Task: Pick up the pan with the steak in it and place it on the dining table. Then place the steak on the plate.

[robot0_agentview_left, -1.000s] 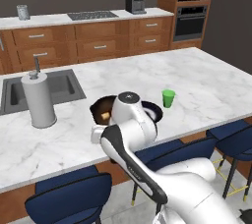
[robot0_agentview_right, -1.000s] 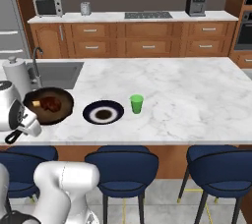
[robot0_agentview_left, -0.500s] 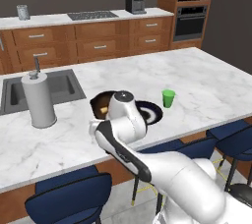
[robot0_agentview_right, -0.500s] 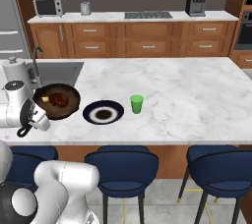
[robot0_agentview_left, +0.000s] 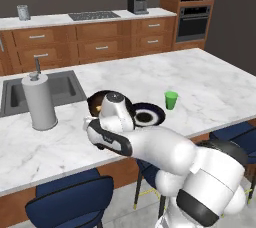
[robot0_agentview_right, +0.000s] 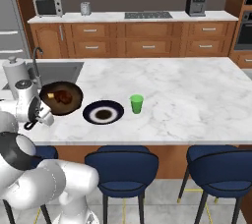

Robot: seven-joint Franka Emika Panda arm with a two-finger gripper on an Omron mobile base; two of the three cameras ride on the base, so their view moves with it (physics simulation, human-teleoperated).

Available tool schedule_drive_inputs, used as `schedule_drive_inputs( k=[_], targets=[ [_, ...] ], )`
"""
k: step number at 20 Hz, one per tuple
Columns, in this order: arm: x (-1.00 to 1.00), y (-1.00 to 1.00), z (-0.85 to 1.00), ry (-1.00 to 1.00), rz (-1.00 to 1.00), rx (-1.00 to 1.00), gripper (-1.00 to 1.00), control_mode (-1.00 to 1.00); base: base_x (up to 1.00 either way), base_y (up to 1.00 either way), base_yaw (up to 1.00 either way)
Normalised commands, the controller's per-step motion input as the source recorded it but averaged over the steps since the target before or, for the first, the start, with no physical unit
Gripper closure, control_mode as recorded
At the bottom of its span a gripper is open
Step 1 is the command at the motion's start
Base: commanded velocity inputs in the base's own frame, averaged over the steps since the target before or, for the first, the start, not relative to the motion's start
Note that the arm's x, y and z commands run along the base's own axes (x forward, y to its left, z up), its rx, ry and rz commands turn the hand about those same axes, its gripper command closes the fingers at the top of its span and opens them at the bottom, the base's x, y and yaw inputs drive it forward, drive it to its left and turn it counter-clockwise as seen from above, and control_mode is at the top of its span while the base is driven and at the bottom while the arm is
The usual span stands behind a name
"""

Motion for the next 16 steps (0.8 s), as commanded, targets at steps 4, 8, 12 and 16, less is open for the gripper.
schedule_drive_inputs(
  k=[4, 8, 12, 16],
  targets=[
    [0.57, 0.36, -0.23, 0.04, -0.06, 0.01, 1.0, -1.0, 0.0, 0.0, 0.0],
    [0.31, 0.24, -0.13, 0.04, -0.06, 0.01, 1.0, -1.0, 0.0, 0.0, 0.0],
    [0.0, 0.03, -0.02, 0.01, 0.0, 0.0, 1.0, -1.0, 0.0, 0.0, 0.0],
    [0.07, 0.07, -0.3, 0.04, 0.0, 0.0, 1.0, -1.0, 0.0, 0.0, 0.0]
  ],
)
